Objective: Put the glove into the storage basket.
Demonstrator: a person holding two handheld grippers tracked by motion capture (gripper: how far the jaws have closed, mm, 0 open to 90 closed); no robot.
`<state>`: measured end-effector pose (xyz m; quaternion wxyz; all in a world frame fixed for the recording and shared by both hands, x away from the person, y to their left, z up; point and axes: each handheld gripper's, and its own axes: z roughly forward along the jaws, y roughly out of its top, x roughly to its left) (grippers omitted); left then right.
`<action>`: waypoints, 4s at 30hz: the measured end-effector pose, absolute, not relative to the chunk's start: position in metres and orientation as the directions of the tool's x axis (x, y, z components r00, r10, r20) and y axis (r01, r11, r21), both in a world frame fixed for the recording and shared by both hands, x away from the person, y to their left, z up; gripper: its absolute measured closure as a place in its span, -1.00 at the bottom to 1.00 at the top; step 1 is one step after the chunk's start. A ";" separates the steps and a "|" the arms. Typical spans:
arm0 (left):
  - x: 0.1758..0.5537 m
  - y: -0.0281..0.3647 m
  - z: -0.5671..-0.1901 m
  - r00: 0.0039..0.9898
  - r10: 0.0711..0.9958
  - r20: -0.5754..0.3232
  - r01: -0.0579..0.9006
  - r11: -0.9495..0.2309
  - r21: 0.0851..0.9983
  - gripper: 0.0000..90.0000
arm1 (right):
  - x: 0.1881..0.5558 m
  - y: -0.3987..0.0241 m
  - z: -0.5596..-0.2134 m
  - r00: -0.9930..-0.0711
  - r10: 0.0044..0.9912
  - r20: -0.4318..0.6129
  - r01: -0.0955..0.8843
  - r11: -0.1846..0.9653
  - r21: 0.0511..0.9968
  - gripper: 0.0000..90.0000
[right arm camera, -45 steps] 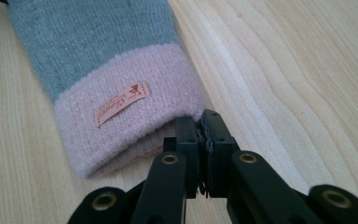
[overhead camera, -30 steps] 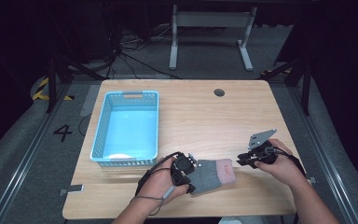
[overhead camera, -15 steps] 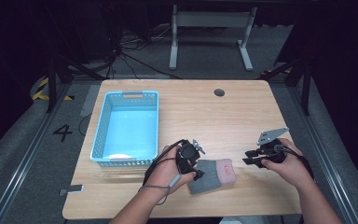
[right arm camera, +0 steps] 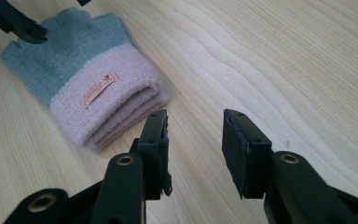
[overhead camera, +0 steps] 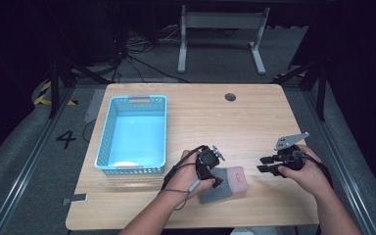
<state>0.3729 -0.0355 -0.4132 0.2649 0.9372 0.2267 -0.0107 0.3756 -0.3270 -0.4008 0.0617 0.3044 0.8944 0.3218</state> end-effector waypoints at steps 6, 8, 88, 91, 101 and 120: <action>0.374 -0.043 -0.420 0.899 0.415 -0.143 0.428 -0.758 0.493 -0.12 | 0.375 -0.328 -0.402 -0.808 0.579 0.108 0.512 0.600 0.614 0.36; 0.372 -0.048 -0.423 0.905 0.403 -0.139 0.418 -0.771 0.481 -0.15 | 0.375 -0.328 -0.401 -0.809 0.578 0.108 0.510 0.599 0.617 0.36; 0.378 -0.018 -0.353 0.888 0.446 -0.114 0.446 -0.775 0.448 0.55 | 0.378 -0.330 -0.405 -0.813 0.558 0.167 0.529 0.588 0.612 0.25; 0.379 -0.010 -0.346 0.877 0.467 -0.108 0.460 -0.757 0.464 0.55 | 0.380 -0.328 -0.405 -0.817 0.553 0.165 0.524 0.590 0.615 0.25; 0.383 0.028 -0.321 0.833 0.546 -0.092 0.511 -0.694 0.507 0.55 | 0.391 -0.317 -0.406 -0.830 0.533 0.167 0.510 0.603 0.613 0.23; 0.395 0.094 -0.296 0.735 0.674 -0.074 0.586 -0.578 0.568 0.54 | 0.394 -0.310 -0.407 -0.836 0.522 0.171 0.506 0.611 0.608 0.21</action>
